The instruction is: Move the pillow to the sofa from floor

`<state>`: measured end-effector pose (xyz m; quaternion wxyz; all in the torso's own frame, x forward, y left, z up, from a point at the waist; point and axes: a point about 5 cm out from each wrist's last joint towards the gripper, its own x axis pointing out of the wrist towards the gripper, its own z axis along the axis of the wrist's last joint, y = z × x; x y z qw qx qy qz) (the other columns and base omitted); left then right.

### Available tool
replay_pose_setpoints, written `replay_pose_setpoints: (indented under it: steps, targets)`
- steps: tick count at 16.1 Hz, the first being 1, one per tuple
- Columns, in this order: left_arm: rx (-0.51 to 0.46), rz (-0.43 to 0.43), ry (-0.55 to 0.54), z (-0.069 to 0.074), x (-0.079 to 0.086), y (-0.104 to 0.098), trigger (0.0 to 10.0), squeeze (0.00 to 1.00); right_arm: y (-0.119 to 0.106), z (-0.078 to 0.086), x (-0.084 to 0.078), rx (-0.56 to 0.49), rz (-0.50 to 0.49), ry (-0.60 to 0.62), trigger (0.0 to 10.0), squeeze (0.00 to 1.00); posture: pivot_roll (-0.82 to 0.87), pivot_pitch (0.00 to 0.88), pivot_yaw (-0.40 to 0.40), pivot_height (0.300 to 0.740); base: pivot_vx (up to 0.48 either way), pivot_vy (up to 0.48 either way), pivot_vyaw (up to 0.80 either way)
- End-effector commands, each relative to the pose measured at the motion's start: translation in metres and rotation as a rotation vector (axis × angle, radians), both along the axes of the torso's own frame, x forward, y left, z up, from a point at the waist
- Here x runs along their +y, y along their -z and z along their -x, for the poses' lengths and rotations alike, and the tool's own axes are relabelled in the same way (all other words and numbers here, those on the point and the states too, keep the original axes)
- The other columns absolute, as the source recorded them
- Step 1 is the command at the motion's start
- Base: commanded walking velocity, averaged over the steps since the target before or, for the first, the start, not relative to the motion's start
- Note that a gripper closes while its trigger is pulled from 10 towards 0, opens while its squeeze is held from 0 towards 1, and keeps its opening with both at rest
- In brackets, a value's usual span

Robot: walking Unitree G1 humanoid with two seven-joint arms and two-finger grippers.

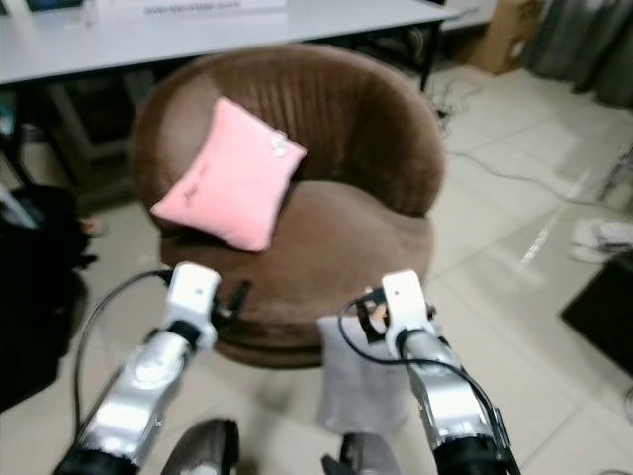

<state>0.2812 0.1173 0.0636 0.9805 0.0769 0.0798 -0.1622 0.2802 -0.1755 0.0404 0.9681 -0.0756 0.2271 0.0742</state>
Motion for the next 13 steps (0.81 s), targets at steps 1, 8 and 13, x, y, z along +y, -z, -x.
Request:
replay_pose_setpoints:
  steps: [1, 8, 13]
  targets:
    - [0.009, -0.022, -0.012, -0.001, 0.0085, 0.0006, 10.0, 0.0, -0.0021, -0.0024, 0.0048, -0.015, -0.007, -0.01, 10.0, 0.0, -0.02, 0.01, 0.002, 0.654, 0.0, -0.375, 0.0]
    - [0.009, -0.023, -0.01, -0.0008, 0.0083, 0.0009, 10.0, 0.0, 0.001, -0.0024, 0.0049, -0.012, 0.0, -0.007, 10.0, 0.0, -0.02, 0.004, 0.002, 0.654, 0.0, -0.374, 0.0]
    - [0.029, 0.002, -0.006, -0.0003, 0.0072, 0.0028, 10.0, 0.0, 0.0024, -0.0021, 0.0052, -0.009, 0.004, -0.009, 10.0, 0.0, -0.02, 0.0, 0.002, 0.654, 0.0, -0.057, 0.0]
